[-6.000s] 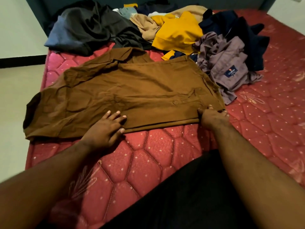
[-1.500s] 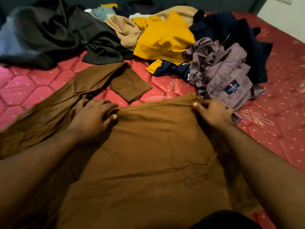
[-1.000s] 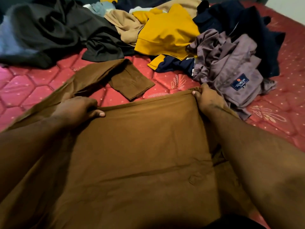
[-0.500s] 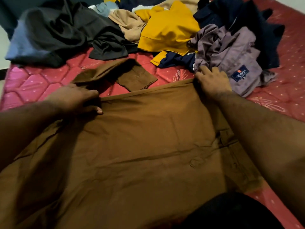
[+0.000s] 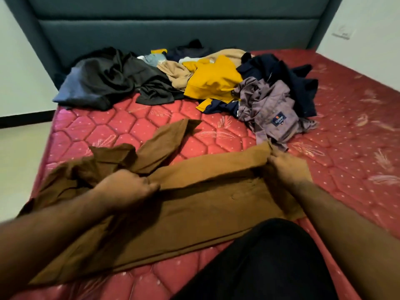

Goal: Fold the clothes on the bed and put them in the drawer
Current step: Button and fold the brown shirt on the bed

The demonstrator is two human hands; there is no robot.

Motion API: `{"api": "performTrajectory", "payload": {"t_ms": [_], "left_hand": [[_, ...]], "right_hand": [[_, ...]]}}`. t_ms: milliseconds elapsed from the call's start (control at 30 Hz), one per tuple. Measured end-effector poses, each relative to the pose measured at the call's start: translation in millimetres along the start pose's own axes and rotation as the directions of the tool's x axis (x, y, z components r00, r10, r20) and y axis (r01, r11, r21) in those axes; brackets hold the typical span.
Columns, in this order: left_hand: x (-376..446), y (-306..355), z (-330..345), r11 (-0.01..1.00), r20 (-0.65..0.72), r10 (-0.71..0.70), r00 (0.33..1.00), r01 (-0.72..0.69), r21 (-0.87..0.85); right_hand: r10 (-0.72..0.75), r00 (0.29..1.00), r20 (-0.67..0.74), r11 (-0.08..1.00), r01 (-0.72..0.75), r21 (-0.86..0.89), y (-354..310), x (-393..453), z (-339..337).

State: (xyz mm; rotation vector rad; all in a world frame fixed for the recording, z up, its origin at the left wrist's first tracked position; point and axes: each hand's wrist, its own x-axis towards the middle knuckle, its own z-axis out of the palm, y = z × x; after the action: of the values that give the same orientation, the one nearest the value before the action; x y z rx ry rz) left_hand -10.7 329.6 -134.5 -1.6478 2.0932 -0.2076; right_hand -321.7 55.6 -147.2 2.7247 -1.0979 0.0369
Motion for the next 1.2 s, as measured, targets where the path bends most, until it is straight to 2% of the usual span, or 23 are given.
{"api": "performTrajectory", "payload": {"t_ms": [33, 100, 133, 167, 300, 367, 400, 433, 500, 567, 600, 667, 700, 767, 833, 867, 933, 1000, 1067, 1100, 1133, 1200], "left_hand": [[-1.1, 18.1, 1.5, 0.999, 0.093, -0.045, 0.995, 0.046, -0.018], [-1.4, 35.8, 13.1, 0.993, 0.166, -0.118, 0.979, 0.12, -0.004], [-3.0, 38.6, 20.8, 0.987, 0.126, -0.158, 0.979, 0.162, -0.02], [-5.7, 39.4, 23.5, 0.982, 0.028, -0.185, 0.982, 0.186, -0.028], [-8.8, 40.1, 26.4, 0.976, -0.185, -0.212, 0.96, 0.197, -0.095], [-10.5, 33.0, 15.8, 0.953, -0.27, -0.268, 0.925, 0.215, -0.211], [-12.5, 27.3, 13.7, 0.923, -0.335, -0.345, 0.877, 0.254, -0.288], [-14.5, 20.0, 10.7, 0.869, -0.373, -0.455, 0.809, 0.312, -0.383], [-19.8, -2.9, 14.2, 0.664, -0.278, -0.706, 0.651, 0.472, -0.581], [-32.0, -32.8, 36.4, 0.387, -0.013, -0.867, 0.498, 0.657, -0.647], [-39.4, -44.0, 47.9, 0.292, 0.118, -0.881, 0.459, 0.721, -0.628], [-55.8, -55.9, 60.4, 0.197, 0.278, -0.833, 0.479, 0.726, -0.659], [-63.9, -57.3, 60.9, 0.18, 0.308, -0.794, 0.524, 0.687, -0.704], [-77.1, -51.6, 52.8, 0.182, 0.262, -0.753, 0.604, 0.573, -0.799], [-93.8, -50.1, 51.6, 0.232, 0.146, -0.767, 0.624, 0.483, -0.844], [-105.6, -48.2, 55.1, 0.202, 0.142, -0.771, 0.621, 0.451, -0.87], [-123.8, -40.7, 59.9, 0.078, 0.153, -0.748, 0.646, 0.314, -0.946], [-139.6, -31.4, 67.1, -0.075, 0.182, -0.733, 0.656, 0.187, -0.979], [-149.8, -23.3, 74.5, -0.198, 0.233, -0.716, 0.658, 0.129, -0.972], [-151.6, -20.7, 80.4, -0.234, 0.273, -0.704, 0.656, 0.15, -0.961], [-152.4, -21.8, 87.6, -0.231, 0.308, -0.693, 0.652, 0.204, -0.951], [-149.8, -25.9, 98.2, -0.066, 0.29, -0.681, 0.672, 0.338, -0.939]], "right_hand": [[0.023, 0.997, 0.071, 1.0, -0.022, -0.022, -2.8, -11.3, 2.1], [0.067, 0.982, 0.176, 0.996, -0.056, -0.068, -6.9, -25.9, 5.3], [0.088, 0.977, 0.195, 0.994, -0.074, -0.076, -7.9, -29.1, 6.7], [0.101, 0.974, 0.202, 0.993, -0.088, -0.075, -9.2, -32.0, 7.0], [0.165, 0.954, 0.249, 0.986, -0.156, -0.056, -13.0, -30.1, -1.7], [0.207, 0.932, 0.297, 0.978, -0.205, -0.038, -16.1, -22.7, -11.5], [0.211, 0.928, 0.307, 0.976, -0.215, -0.022, -18.8, -16.7, -17.5], [0.199, 0.929, 0.311, 0.977, -0.215, 0.015, -23.6, -9.3, -23.3], [0.132, 0.937, 0.324, 0.97, -0.19, 0.155, -42.1, 7.0, -36.3], [0.038, 0.945, 0.326, 0.939, -0.145, 0.311, -76.1, 21.6, -46.5], [-0.01, 0.947, 0.321, 0.913, -0.122, 0.39, -94.8, 28.4, -49.6], [-0.093, 0.949, 0.301, 0.862, -0.075, 0.501, -135.4, 44.4, -49.7], [-0.116, 0.951, 0.287, 0.846, -0.057, 0.53, -154.3, 54.6, -45.0], [-0.155, 0.959, 0.239, 0.818, -0.011, 0.575, -185.7, 70.8, -36.8], [-0.211, 0.964, 0.164, 0.791, 0.07, 0.607, -210.9, 89.6, -26.4], [-0.237, 0.958, 0.164, 0.8, 0.096, 0.592, -222.3, 98.3, -18.2], [-0.246, 0.95, 0.19, 0.897, 0.149, 0.415, -233.8, 114.4, -8.3], [-0.278, 0.941, 0.194, 0.933, 0.216, 0.288, -241.0, 130.1, 4.3], [-0.321, 0.939, 0.122, 0.912, 0.272, 0.307, -244.6, 139.7, 12.6], [-0.309, 0.948, 0.075, 0.902, 0.267, 0.34, -243.6, 141.7, 14.0], [-0.275, 0.961, 0.008, 0.885, 0.25, 0.392, -243.9, 142.3, 11.7], [-0.174, 0.976, -0.129, 0.827, 0.216, 0.519, -239.1, 136.1, 0.0]]}}
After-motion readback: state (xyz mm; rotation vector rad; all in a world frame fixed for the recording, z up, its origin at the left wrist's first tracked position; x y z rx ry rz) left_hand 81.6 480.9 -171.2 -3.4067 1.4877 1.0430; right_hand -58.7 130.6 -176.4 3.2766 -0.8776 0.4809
